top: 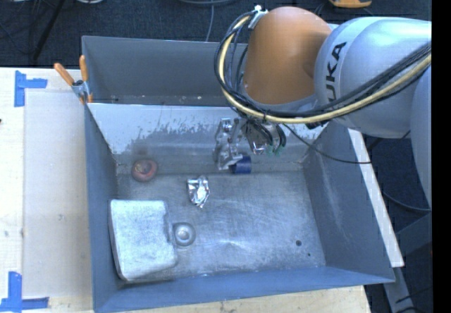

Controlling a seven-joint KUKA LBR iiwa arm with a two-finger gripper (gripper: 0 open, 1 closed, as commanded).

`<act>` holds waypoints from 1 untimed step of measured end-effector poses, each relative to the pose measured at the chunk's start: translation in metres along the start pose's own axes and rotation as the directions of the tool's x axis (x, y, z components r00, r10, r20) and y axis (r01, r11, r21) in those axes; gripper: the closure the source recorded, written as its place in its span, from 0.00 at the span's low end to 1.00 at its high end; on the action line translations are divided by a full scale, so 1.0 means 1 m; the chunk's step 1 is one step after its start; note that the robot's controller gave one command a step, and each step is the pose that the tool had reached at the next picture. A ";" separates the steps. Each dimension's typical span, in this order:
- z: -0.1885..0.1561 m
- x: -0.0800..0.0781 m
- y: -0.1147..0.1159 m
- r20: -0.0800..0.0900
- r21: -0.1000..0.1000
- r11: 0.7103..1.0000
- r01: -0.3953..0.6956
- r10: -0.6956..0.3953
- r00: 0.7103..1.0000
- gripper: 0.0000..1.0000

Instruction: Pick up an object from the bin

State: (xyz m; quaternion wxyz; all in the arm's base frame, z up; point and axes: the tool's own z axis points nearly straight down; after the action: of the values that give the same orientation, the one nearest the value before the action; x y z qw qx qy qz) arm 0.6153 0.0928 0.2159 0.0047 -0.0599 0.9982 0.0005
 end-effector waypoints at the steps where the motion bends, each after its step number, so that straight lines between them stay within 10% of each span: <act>1: 0.004 0.002 0.000 -0.007 0.000 1.000 0.001 -0.001 1.000 0.00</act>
Offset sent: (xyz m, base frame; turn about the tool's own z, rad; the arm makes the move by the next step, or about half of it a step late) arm 0.0000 0.0000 0.0000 0.0000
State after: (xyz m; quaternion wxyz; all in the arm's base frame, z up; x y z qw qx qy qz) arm 0.6138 0.0923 0.2121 0.0012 -0.0602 0.9982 0.0001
